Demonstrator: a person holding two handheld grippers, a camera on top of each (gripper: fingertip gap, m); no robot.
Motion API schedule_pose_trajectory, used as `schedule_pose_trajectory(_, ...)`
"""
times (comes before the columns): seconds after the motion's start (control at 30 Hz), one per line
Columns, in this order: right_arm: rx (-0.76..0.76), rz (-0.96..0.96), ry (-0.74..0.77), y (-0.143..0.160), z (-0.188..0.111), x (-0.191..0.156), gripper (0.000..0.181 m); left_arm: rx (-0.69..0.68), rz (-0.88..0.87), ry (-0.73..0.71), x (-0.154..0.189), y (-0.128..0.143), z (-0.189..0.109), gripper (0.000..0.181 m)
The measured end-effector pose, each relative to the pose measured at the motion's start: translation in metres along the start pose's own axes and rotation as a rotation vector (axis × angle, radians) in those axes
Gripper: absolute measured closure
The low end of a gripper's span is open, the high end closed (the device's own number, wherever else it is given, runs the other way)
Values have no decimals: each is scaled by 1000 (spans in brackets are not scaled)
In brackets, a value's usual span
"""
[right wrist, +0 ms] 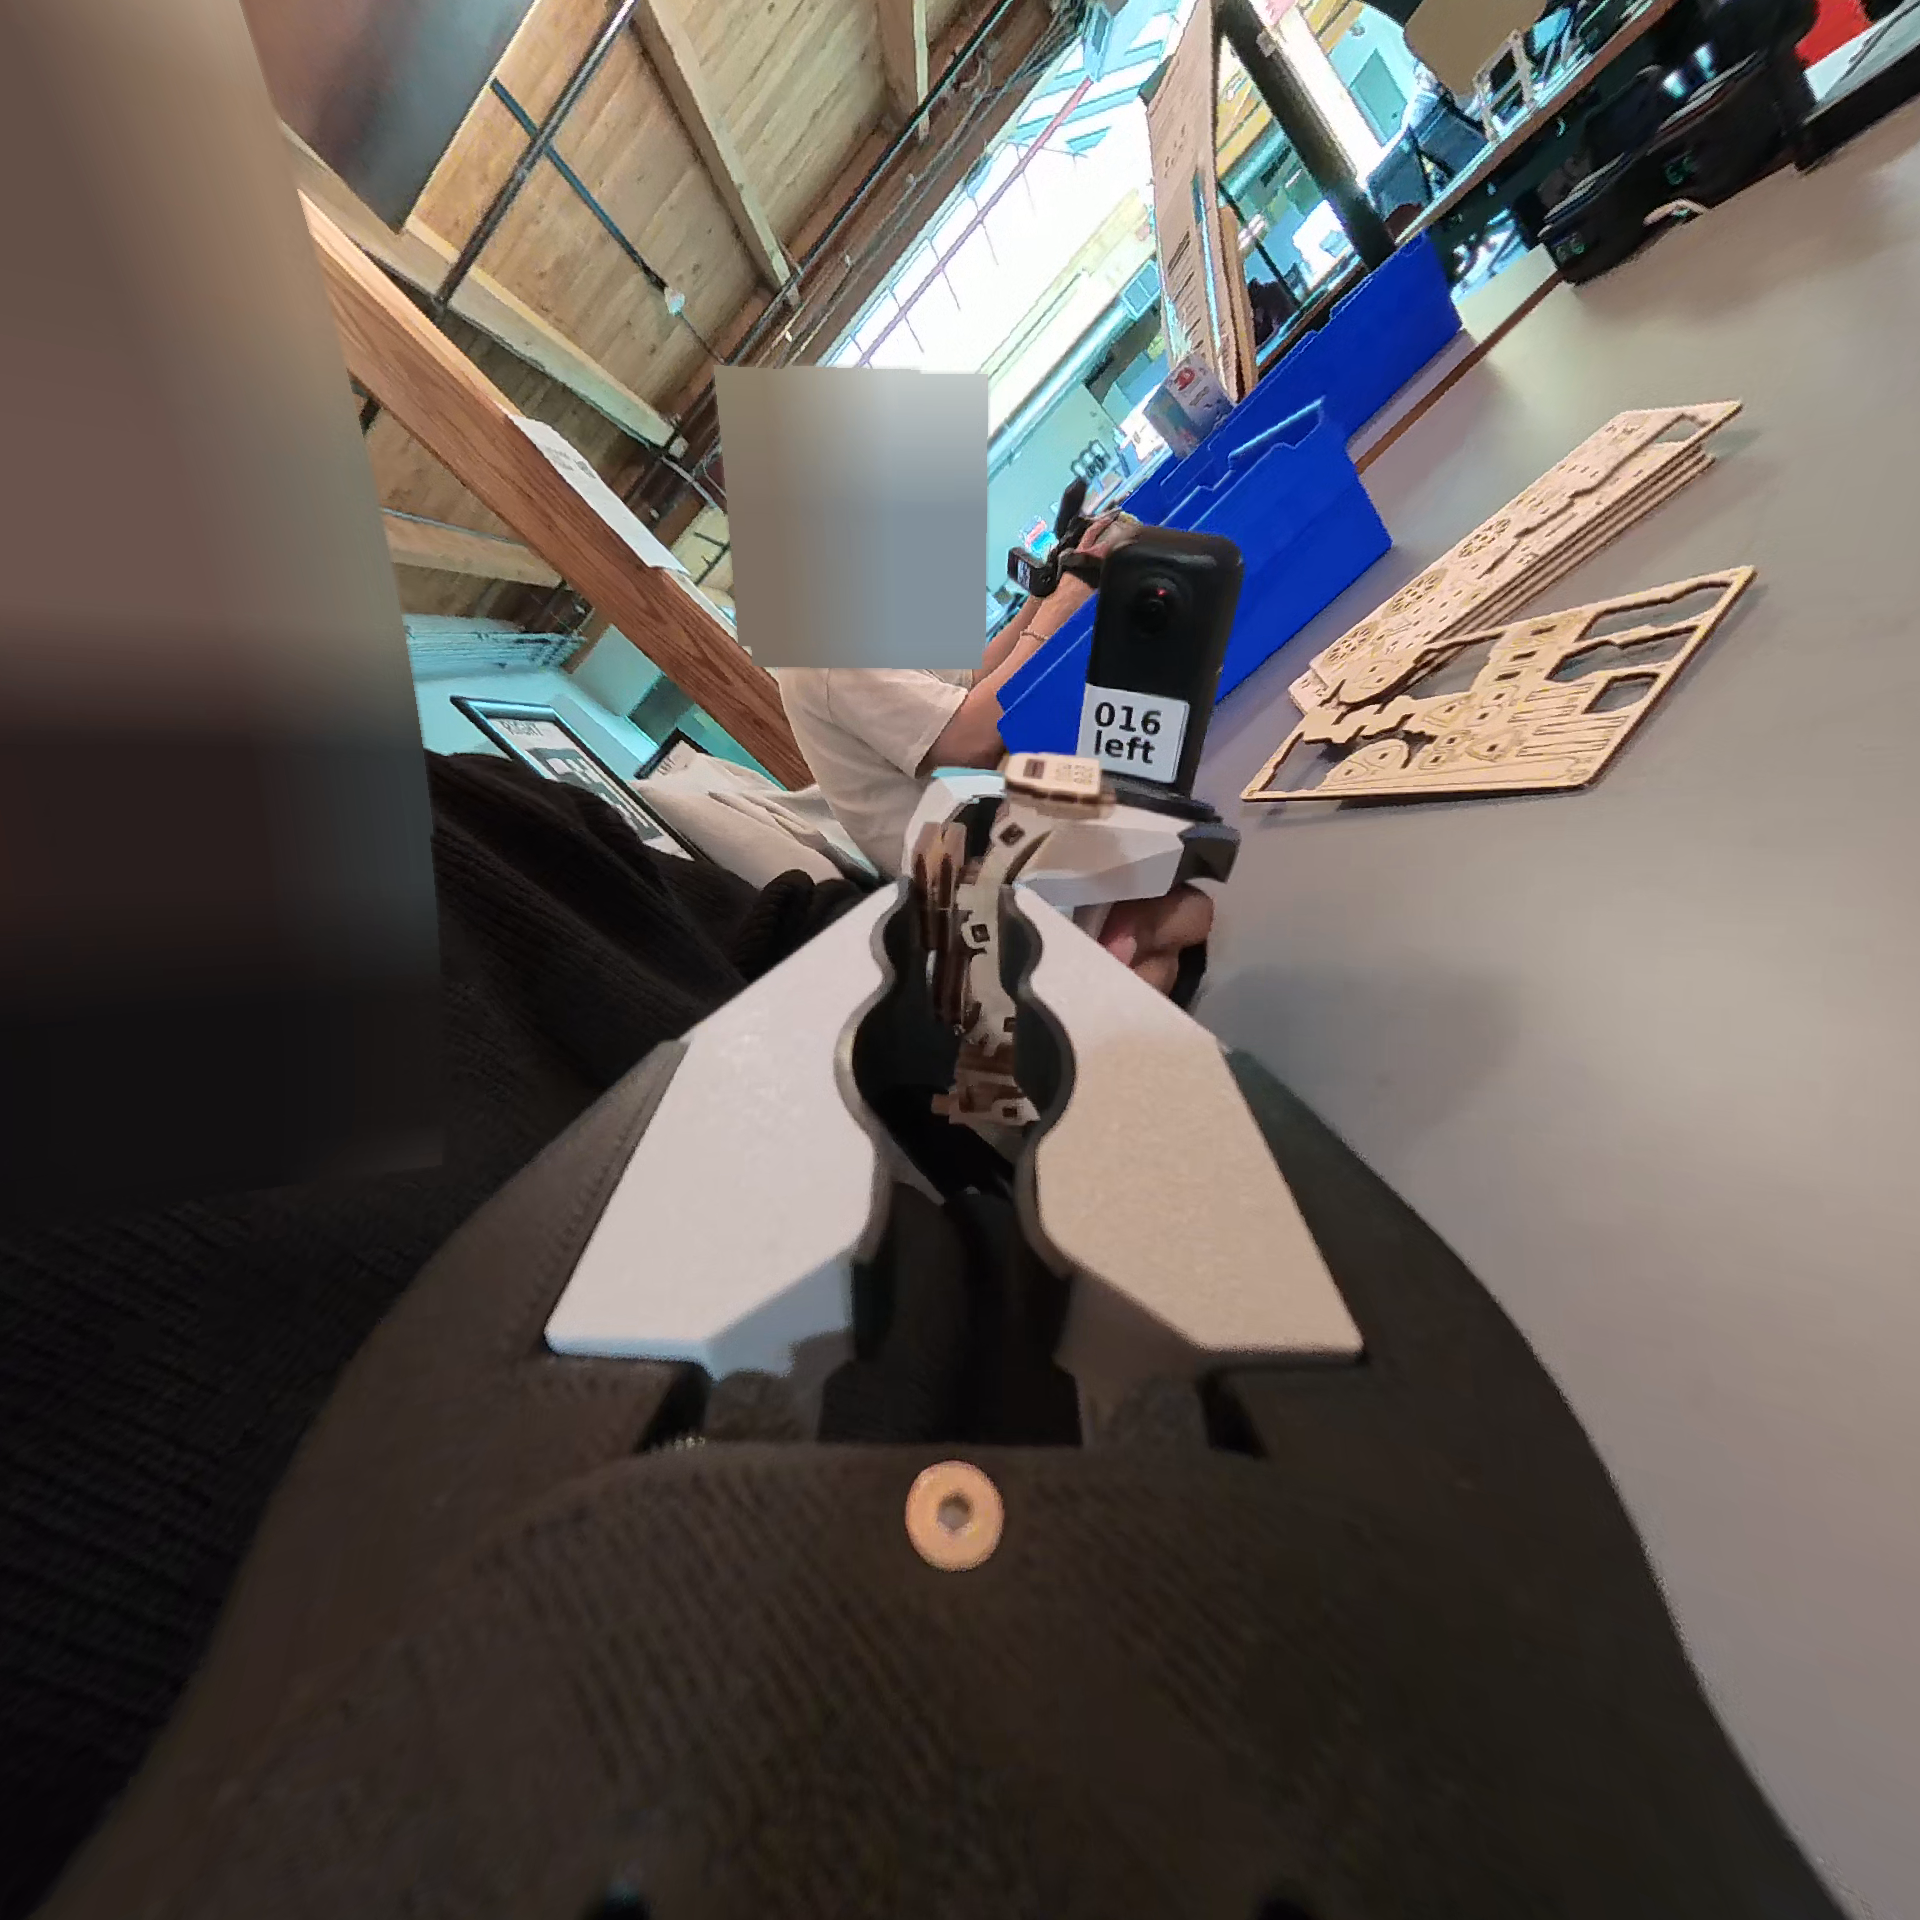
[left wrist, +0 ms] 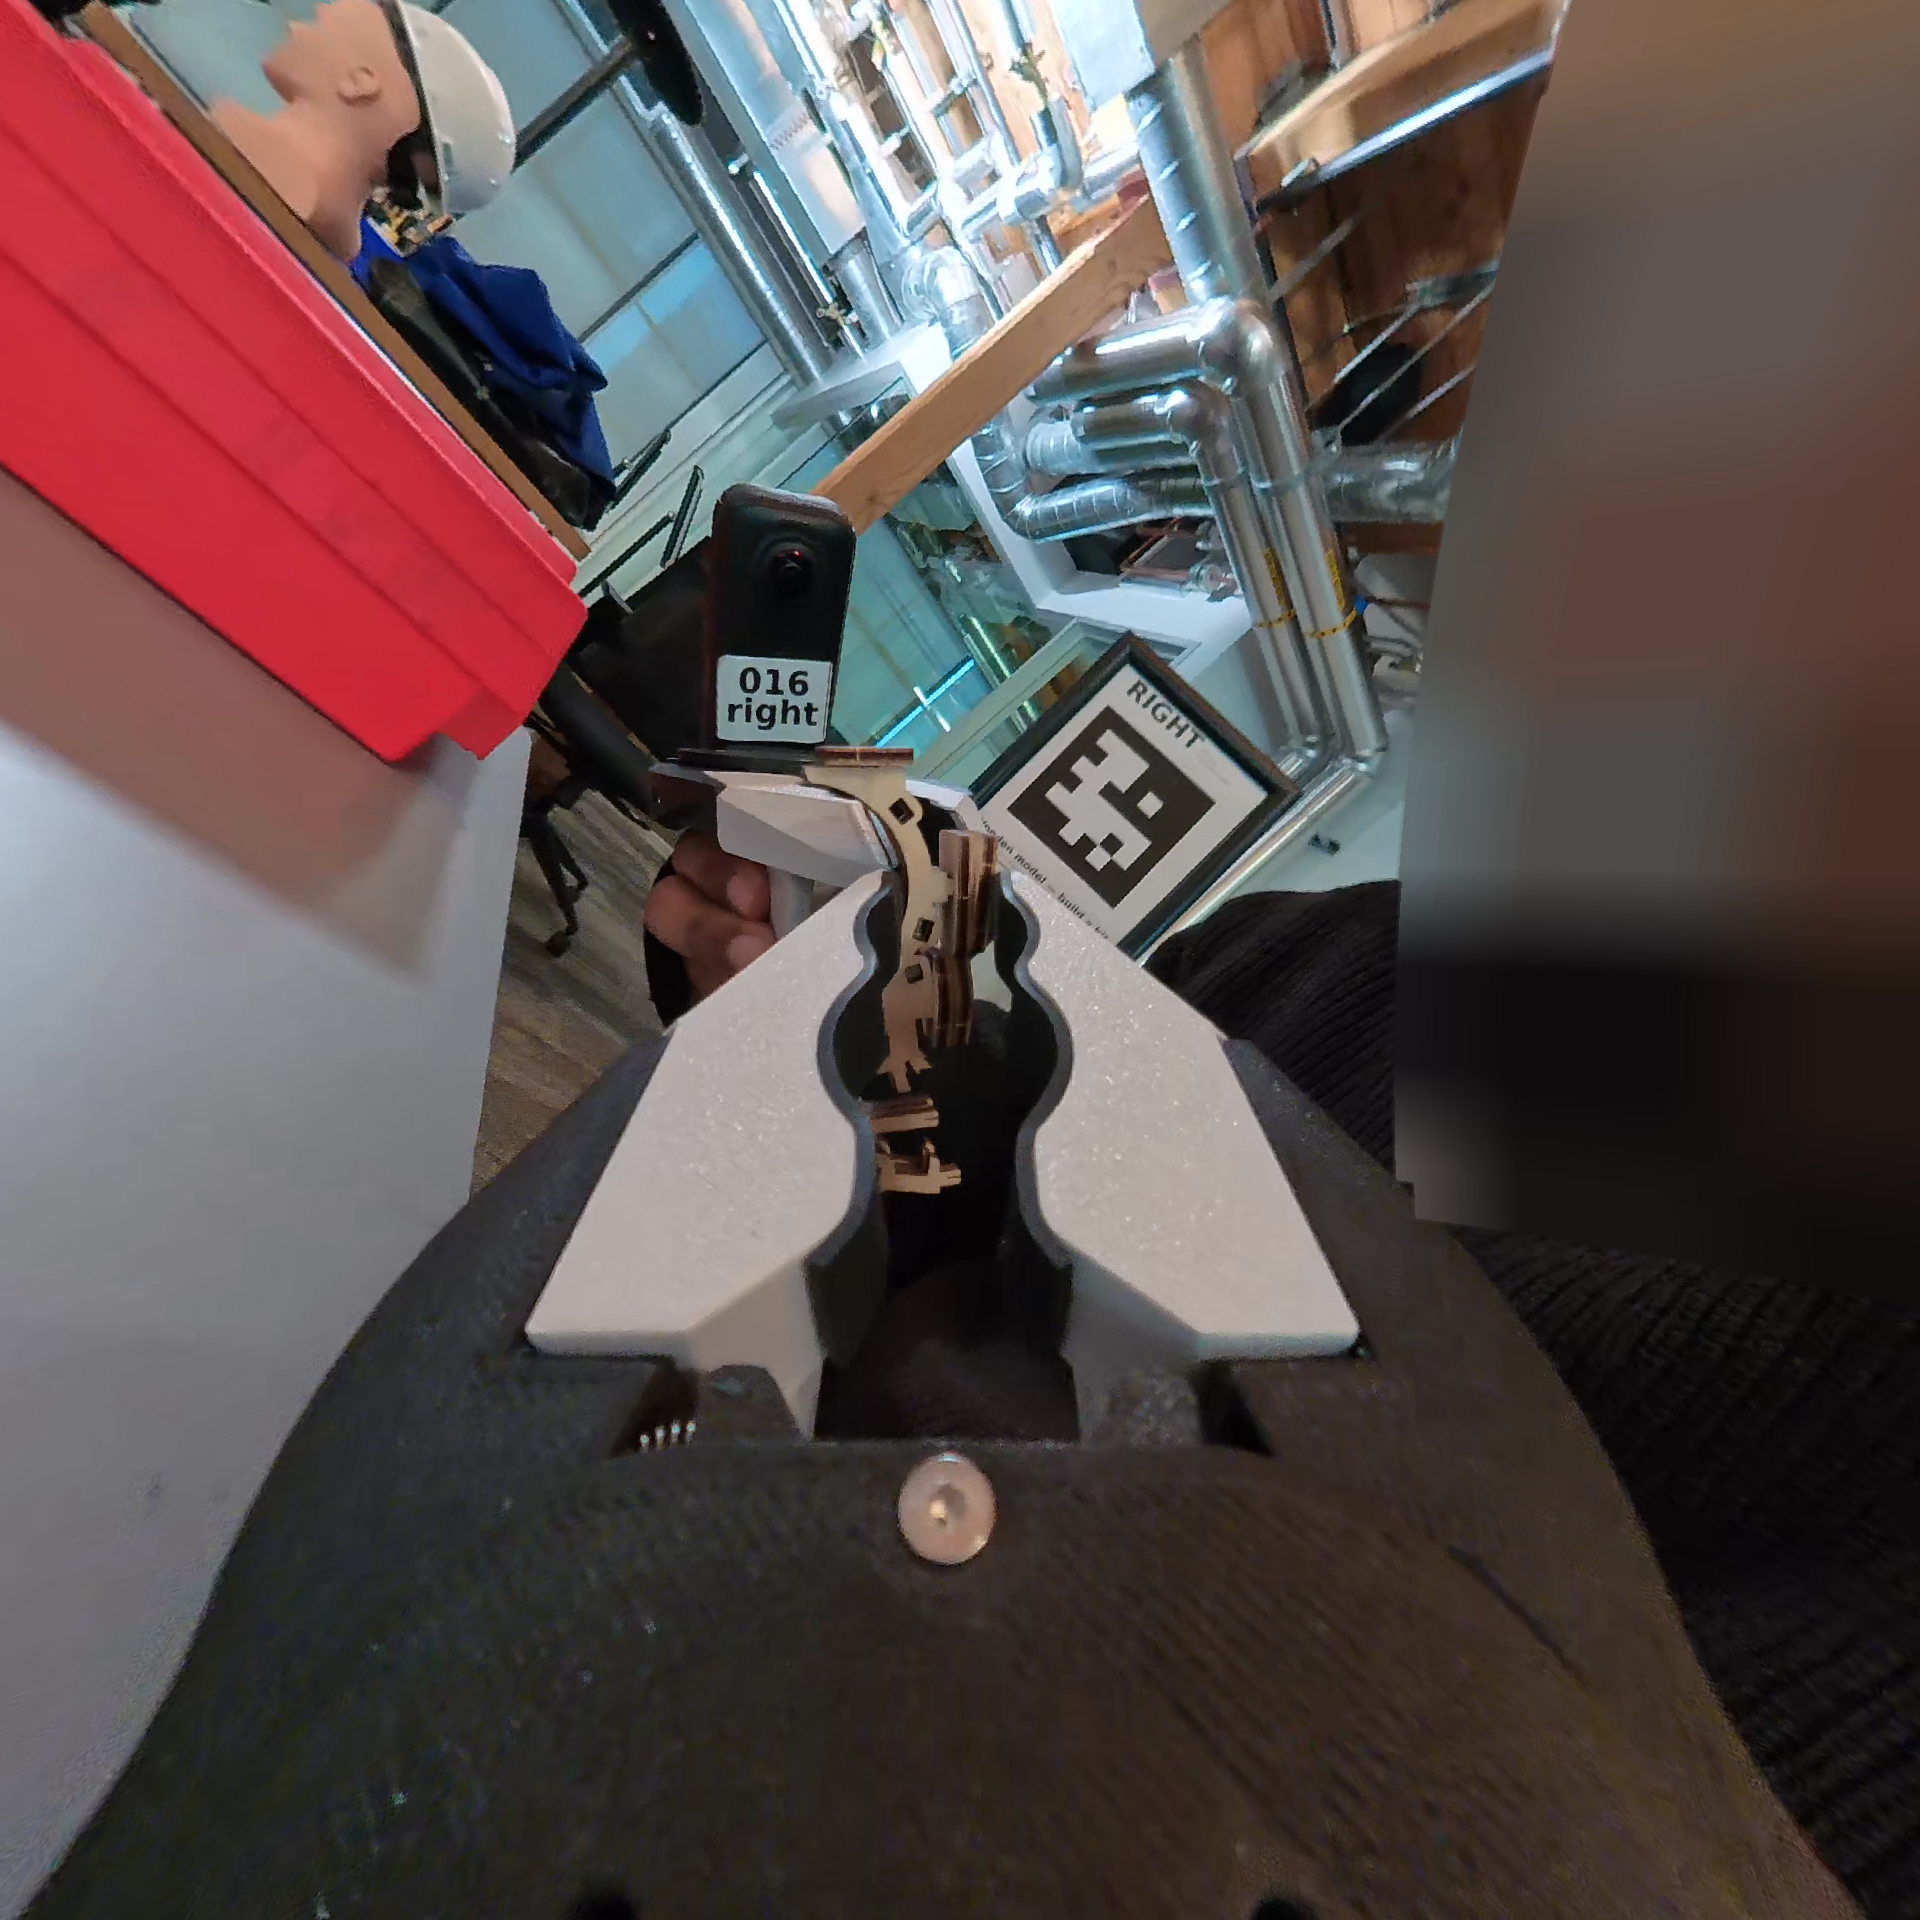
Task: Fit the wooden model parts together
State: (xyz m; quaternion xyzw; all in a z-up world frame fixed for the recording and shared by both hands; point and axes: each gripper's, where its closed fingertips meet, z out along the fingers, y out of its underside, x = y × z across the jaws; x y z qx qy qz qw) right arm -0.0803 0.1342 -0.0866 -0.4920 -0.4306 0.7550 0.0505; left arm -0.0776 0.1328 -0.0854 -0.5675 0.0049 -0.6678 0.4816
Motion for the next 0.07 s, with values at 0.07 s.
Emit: schedule_pose_trajectory(0.07,31,40,-24,-4,-2,0,167,12,-38,-1,-3,-1,0,159)
